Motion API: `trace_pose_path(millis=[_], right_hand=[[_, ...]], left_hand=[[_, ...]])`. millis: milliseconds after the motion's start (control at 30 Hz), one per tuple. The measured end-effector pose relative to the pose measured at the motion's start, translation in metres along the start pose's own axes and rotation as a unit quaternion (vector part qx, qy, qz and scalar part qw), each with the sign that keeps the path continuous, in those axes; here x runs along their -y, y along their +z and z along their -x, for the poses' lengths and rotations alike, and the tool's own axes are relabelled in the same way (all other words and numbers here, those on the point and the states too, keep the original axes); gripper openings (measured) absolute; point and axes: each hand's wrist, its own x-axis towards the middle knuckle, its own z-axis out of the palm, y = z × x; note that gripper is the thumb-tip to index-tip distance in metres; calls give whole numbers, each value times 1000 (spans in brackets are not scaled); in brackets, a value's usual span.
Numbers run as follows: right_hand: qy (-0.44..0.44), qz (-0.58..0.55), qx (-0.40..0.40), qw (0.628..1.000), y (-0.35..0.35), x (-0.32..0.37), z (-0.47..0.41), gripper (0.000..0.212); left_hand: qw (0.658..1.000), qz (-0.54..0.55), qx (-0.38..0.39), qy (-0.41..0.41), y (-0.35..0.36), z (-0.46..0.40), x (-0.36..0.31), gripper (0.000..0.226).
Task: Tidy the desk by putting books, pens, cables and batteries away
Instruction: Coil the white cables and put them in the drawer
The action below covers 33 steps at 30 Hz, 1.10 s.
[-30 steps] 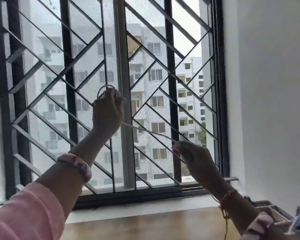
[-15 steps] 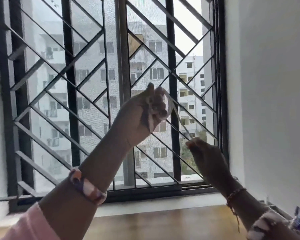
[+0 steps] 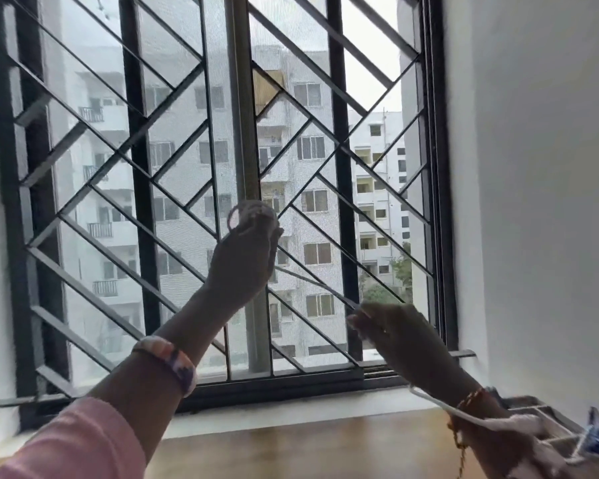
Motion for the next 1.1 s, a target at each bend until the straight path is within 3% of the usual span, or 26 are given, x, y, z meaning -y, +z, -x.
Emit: trace_pose_path(millis=[100, 200, 300, 333, 400, 467, 567, 600, 633, 767, 800, 833, 867, 933, 967, 1000, 1033, 1067, 1100], right_hand=[[33, 109, -26, 993, -23, -15, -3, 26], [9, 206, -39, 978, -32, -20, -4, 21], [-35, 272, -55, 960, -24, -20, -6, 20], [-40, 279, -61, 958, -21, -21, -6, 20], [-44, 274, -73, 958, -15, -21, -5, 19], [-61, 254, -85, 961, -9, -20, -2, 18], [-117, 242, -86, 959, 1, -10, 4, 45], [-128, 233, -82, 961, 5, -6, 5, 54], [-130, 227, -82, 962, 9, -2, 5, 57], [-78, 184, -94, 975, 25, 12, 6, 45], [-72, 171, -88, 979, 29, 16, 6, 44], [-73, 161, -74, 981, 31, 21, 6, 45], [-80, 147, -63, 984, 32, 27, 6, 46], [-89, 95, -47, 990, 30, 40, 3, 46], [-89, 60, -40, 993, 27, 46, 1, 44], [-84, 27, -34, 995, 23, 50, -1, 40], [-79, 5, -32, 996, 18, 53, -2, 32], [-76, 3, -33, 997, 14, 51, -4, 21], [-73, 16, -38, 996, 8, 48, -4, 11]], left_hand=[[983, -10, 159, 94, -3, 21, 14, 20], [959, 28, 212, 186, -8, 46, 11, 11], [903, 64, 419, 69, -8, 56, 4, 40], [865, 89, 494, 10, -8, 55, 3, 54], [759, 294, 569, -117, -14, 49, 2, 60], [628, 546, 518, -199, -23, 40, 2, 42], [395, 825, 328, -235, -41, 22, -3, 22], [361, 853, 261, -272, -45, 16, -6, 19], [347, 864, 195, -308, -48, 8, -10, 17], [329, 838, -122, -418, -48, -26, -15, 26], [333, 818, -172, -438, -44, -32, -12, 23], [371, 787, -196, -453, -39, -36, -10, 23], [460, 732, -196, -463, -32, -37, -9, 26], [744, 498, -173, -410, -17, -27, -7, 34], [868, 347, -171, -312, -11, -20, -7, 32], [944, 234, -155, -174, -6, -14, -6, 26], [980, 160, -110, -40, -2, -8, -3, 18], [991, 112, -53, 59, -2, -4, 0, 14], [991, 83, 6, 101, -2, -1, 4, 13]])
